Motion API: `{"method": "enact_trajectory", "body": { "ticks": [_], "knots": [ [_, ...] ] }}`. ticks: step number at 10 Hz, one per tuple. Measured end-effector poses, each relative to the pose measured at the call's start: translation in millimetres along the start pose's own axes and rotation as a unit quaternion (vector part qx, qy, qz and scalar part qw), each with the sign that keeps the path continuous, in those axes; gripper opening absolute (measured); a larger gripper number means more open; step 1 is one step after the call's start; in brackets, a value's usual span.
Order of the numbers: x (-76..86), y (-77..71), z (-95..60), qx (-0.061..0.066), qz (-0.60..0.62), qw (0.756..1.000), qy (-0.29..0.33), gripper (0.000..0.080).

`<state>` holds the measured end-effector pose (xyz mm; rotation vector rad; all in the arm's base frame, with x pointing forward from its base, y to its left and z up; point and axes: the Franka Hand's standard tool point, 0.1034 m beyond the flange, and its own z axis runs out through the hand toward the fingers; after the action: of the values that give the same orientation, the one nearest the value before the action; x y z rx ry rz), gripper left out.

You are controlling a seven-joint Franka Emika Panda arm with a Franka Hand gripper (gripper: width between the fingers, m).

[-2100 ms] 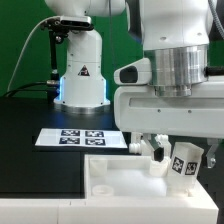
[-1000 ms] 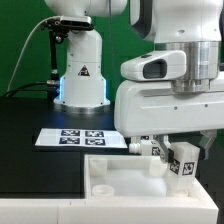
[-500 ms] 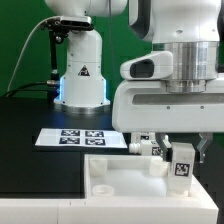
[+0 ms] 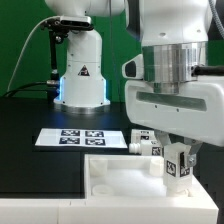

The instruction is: Assemble one leg

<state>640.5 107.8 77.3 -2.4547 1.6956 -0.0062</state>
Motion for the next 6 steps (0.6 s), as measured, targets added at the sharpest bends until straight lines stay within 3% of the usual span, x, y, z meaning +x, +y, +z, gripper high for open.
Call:
{"method": "enact_trajectory", "body": {
  "ticks": [2,3,4,6],
  "knots": [
    [-3.0,-1.2,0.9,0.002,-0.032,0.999,0.001,0.053],
    [-3.0,-0.6,0.7,-0.003,-0.079,0.997,0.004,0.053],
    [-3.6,-1.0,-0.6,-0.013,-0.202,0.979,0.005,0.0612],
    [-7.6,-2.8,-2.9,-0.024,-0.37,0.929,-0.002,0.0647]
  ]
}}
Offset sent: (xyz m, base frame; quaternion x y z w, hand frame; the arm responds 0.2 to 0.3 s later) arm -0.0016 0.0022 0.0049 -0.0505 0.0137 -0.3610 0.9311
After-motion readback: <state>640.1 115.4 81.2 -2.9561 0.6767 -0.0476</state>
